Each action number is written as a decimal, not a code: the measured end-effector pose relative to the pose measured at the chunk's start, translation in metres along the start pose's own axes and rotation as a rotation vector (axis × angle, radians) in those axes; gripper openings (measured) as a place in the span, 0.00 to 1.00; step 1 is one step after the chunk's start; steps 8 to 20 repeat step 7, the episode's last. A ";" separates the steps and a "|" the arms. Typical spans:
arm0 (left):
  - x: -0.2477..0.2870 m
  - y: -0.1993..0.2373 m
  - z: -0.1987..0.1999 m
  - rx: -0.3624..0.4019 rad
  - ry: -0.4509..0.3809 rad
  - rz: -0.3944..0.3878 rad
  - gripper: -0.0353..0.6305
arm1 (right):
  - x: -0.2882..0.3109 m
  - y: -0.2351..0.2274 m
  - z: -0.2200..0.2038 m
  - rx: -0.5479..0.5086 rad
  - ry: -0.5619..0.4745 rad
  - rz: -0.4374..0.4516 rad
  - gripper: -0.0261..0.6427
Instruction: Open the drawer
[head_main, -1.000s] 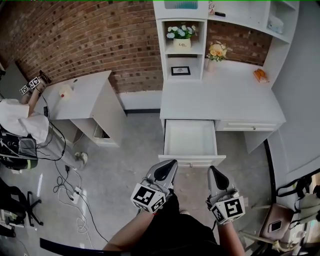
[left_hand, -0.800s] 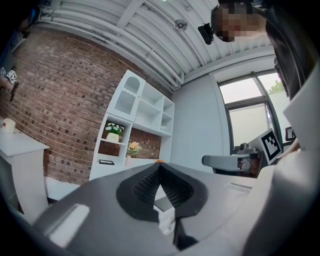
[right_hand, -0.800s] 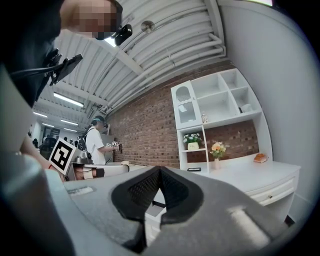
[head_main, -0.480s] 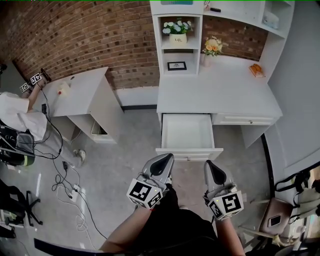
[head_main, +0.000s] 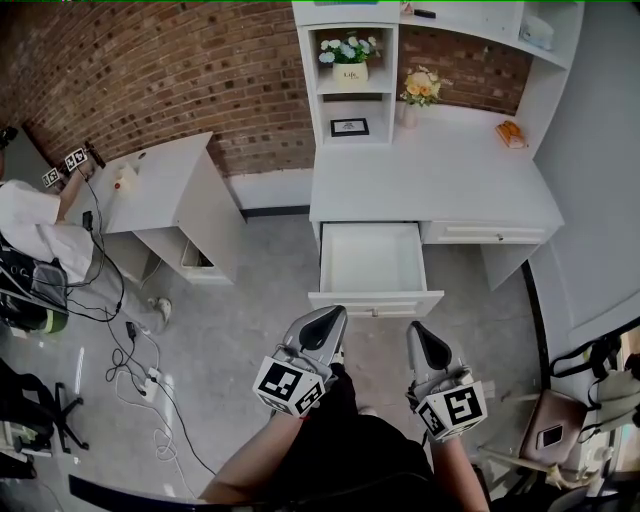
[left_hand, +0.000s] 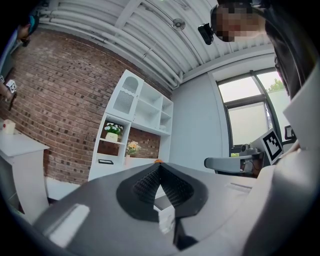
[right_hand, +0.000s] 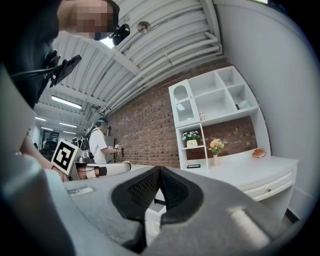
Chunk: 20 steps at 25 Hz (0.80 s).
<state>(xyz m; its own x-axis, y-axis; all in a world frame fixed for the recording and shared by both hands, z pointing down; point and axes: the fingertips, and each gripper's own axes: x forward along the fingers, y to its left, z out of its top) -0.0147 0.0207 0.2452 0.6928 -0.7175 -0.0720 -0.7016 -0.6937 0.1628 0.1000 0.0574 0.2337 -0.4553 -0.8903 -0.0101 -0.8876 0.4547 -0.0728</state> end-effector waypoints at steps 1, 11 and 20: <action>0.001 0.000 0.000 -0.002 -0.001 -0.001 0.06 | 0.000 -0.001 -0.001 0.003 0.003 0.000 0.04; 0.007 0.001 0.000 -0.005 0.005 0.002 0.06 | 0.002 -0.006 -0.001 0.006 0.015 0.012 0.04; 0.007 0.001 0.000 -0.005 0.005 0.002 0.06 | 0.002 -0.006 -0.001 0.006 0.015 0.012 0.04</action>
